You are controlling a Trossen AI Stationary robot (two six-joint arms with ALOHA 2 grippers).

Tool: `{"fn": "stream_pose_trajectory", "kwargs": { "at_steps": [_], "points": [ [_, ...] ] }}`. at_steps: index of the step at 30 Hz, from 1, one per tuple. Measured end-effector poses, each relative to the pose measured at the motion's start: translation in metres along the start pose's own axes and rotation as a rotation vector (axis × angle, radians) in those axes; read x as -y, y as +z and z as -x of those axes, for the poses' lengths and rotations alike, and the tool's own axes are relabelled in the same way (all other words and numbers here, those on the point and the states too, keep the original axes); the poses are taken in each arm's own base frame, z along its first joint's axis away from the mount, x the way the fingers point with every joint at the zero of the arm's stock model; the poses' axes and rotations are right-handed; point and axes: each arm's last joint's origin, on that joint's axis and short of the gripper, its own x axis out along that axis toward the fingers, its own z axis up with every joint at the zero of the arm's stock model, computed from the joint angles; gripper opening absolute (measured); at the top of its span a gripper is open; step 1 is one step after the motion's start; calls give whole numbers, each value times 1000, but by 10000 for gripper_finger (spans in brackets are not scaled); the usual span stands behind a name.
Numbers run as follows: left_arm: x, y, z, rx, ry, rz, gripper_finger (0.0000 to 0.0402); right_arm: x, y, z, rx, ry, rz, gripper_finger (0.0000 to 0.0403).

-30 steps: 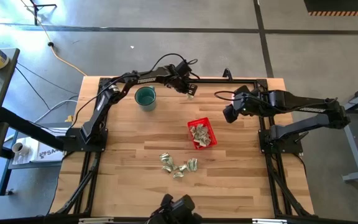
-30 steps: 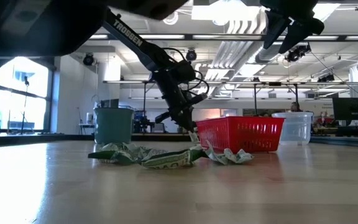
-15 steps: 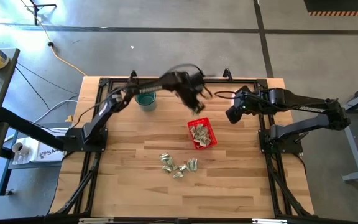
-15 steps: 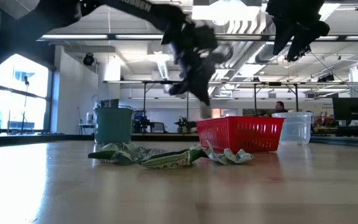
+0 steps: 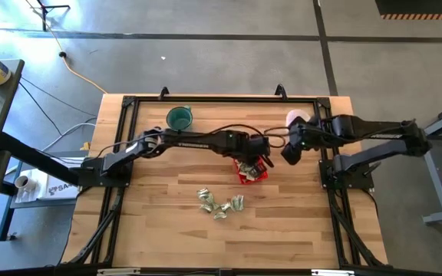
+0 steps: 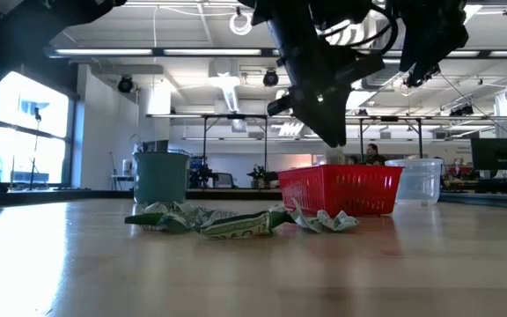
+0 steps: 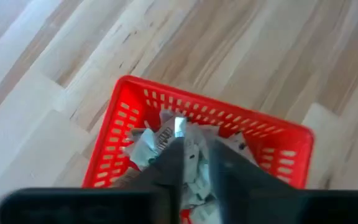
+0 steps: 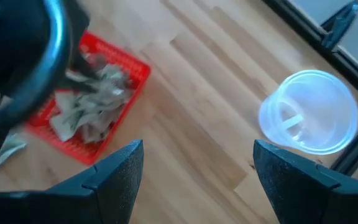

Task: Pick and place items into bin
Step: Put the stevia packet into the orange bin, then put the truvia packet into the orange bin

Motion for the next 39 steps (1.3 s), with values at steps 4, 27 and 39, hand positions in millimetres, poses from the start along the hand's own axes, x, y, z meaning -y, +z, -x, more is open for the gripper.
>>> {"fn": "stream_pose_trajectory", "kwargs": {
  "at_steps": [4,27,39],
  "points": [
    [-5,-4,2,-54,27,80,189,-8,-7,4,-4,28,33,293],
    [54,-118,65,-491,373,276,235,-52,-48,-32,-38,340,186,293],
    [40,-157,15,-680,311,26,234,-65,-60,-36,20,391,104,293]
  ]
}}
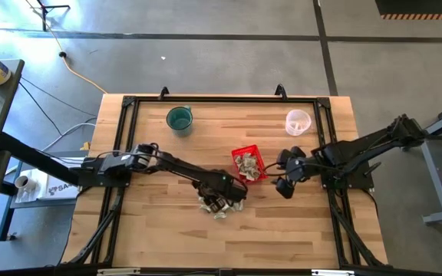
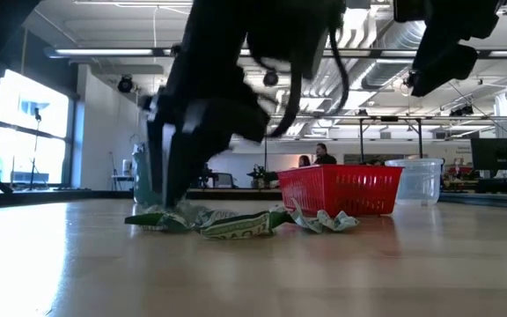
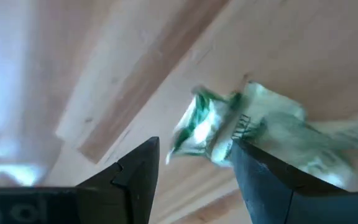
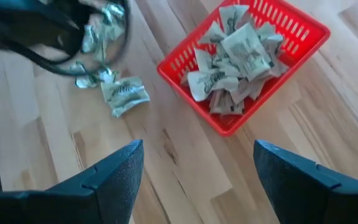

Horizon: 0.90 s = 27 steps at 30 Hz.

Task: Pick and place items into bin
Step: Put the truvia packet into the orange bin

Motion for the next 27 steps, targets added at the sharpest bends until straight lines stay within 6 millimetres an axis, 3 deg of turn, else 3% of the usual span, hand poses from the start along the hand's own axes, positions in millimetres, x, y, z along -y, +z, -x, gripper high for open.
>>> {"fn": "stream_pose_trajectory", "kwargs": {
  "at_steps": [4,9,15,22,27],
  "points": [
    [-3,-1,-21,-35,11,-25,234,-2,1,0,21,6,-36,293],
    [-2,-1,-22,-48,-11,-94,234,-2,1,0,26,5,-83,293],
    [2,3,-8,-19,-67,-169,234,0,4,0,59,-14,-113,293],
    [-8,9,31,79,-135,-174,234,5,10,-2,76,-30,-191,293],
    [-29,24,26,38,-124,-116,234,8,14,-3,91,-34,-213,293]
  ]
}}
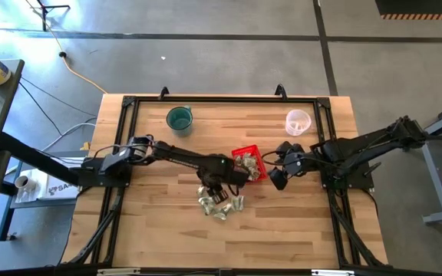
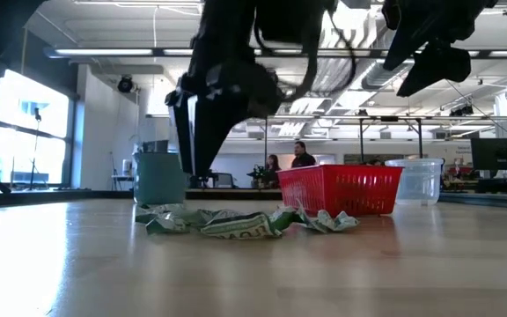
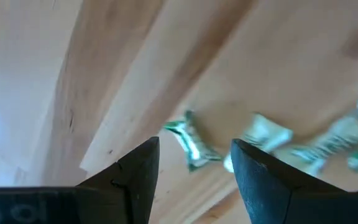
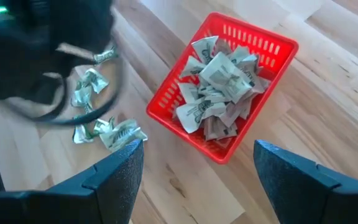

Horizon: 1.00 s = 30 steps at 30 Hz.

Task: Pick and place items into bin
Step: Put the truvia packet into the orange bin

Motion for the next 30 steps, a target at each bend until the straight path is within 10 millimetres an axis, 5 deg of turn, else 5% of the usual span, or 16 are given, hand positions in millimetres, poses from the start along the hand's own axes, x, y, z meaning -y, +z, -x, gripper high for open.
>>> {"fn": "stream_pose_trajectory", "kwargs": {
  "at_steps": [7,20,30],
  "points": [
    [-12,1,-23,-85,-9,39,234,1,1,-1,2,-6,-9,293],
    [-16,-28,-29,52,-138,177,234,3,1,-1,7,-34,2,293],
    [-21,-34,-53,36,-130,223,228,3,1,-1,7,-38,1,293]
  ]
}}
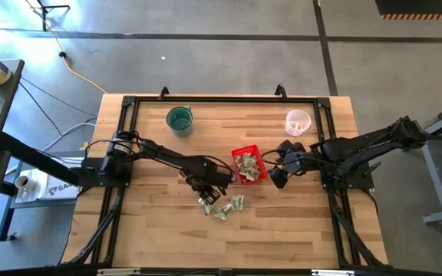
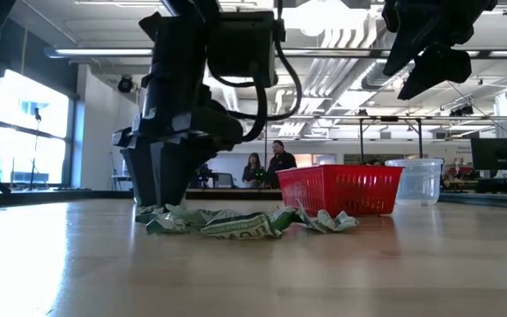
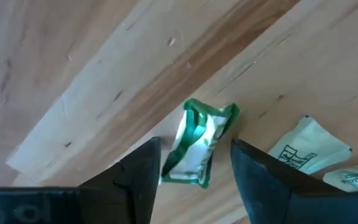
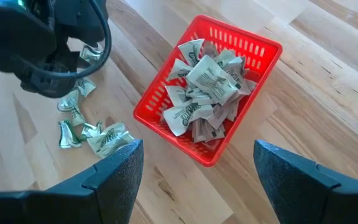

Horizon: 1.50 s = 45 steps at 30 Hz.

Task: Pick and place items into bin
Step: Put the truvia packet into the orange bin, then put the stevia packet into the orange bin

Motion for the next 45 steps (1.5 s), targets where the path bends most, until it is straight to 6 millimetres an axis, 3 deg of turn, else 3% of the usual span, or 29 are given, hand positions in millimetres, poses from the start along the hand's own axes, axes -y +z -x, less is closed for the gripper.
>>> {"fn": "stream_pose_trajectory", "kwargs": {
  "at_steps": [4,13,16,21,23,26,30,33,36,41,45],
  "points": [
    [-1,-1,-2,-7,-2,6,187,0,0,0,0,0,-1,293],
    [1,2,2,22,8,2,37,0,0,0,0,0,-3,293],
    [10,10,19,132,-10,-3,29,0,0,0,0,0,-3,293],
    [24,23,75,378,-90,4,32,0,0,1,-4,5,-2,293],
    [30,31,93,475,-129,-23,39,-5,0,10,-5,51,5,293],
    [35,49,110,575,-245,-55,39,-17,5,41,47,160,20,293],
    [38,80,101,665,-332,-78,34,-14,7,81,136,110,22,293],
    [38,94,96,712,-356,-79,55,-3,5,98,152,25,1,293],
    [37,100,87,700,-342,-67,105,5,2,102,116,-17,-7,293],
    [31,94,80,602,-289,-11,205,5,-3,94,87,-49,0,293],
    [23,72,89,407,-296,-68,262,5,-9,82,80,-60,7,293]
  ]
}}
